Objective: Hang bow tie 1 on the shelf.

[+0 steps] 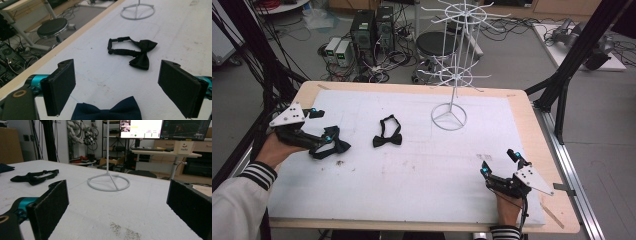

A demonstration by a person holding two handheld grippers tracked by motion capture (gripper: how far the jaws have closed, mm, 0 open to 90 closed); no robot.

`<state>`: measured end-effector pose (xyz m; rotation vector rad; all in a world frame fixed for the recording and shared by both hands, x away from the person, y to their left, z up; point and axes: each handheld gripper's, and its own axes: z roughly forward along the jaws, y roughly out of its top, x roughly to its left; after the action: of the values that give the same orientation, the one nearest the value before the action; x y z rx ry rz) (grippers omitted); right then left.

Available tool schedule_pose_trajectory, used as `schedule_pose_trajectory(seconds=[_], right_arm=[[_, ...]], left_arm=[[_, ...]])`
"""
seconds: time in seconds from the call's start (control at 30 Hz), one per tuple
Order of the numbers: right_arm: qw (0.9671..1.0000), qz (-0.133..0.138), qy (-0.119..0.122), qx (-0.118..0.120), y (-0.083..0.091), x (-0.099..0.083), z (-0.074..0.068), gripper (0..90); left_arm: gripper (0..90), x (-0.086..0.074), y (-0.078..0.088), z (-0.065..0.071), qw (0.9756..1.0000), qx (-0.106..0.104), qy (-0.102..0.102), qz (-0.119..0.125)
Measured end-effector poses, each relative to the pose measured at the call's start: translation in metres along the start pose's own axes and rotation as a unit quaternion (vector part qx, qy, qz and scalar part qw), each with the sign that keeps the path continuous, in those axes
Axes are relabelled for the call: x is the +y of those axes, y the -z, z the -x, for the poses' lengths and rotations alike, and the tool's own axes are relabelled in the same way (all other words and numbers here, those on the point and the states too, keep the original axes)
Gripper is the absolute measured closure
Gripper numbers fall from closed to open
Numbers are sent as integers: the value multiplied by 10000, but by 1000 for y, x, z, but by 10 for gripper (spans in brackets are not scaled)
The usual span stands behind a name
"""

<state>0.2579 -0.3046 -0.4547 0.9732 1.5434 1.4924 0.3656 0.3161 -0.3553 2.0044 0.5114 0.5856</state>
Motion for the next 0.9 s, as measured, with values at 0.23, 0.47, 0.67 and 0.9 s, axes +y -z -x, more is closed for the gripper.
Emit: schedule_pose_trajectory(seconds=[0.23,0.47,0.67,0.9], right_arm=[[10000,-11,-56,4,1,0,0,33],[10000,22,-41,8,1,0,0,33],[10000,-12,-67,11,1,0,0,33],[10000,-26,-52,9,1,0,0,33]], left_arm=[[149,10,-11,-11,9996,-102,-95,-263],[153,15,-21,-23,9965,-239,-344,-717],[154,16,-31,-32,9927,-376,-451,-1051],[183,4,-44,-42,9871,-540,-594,-1384]])
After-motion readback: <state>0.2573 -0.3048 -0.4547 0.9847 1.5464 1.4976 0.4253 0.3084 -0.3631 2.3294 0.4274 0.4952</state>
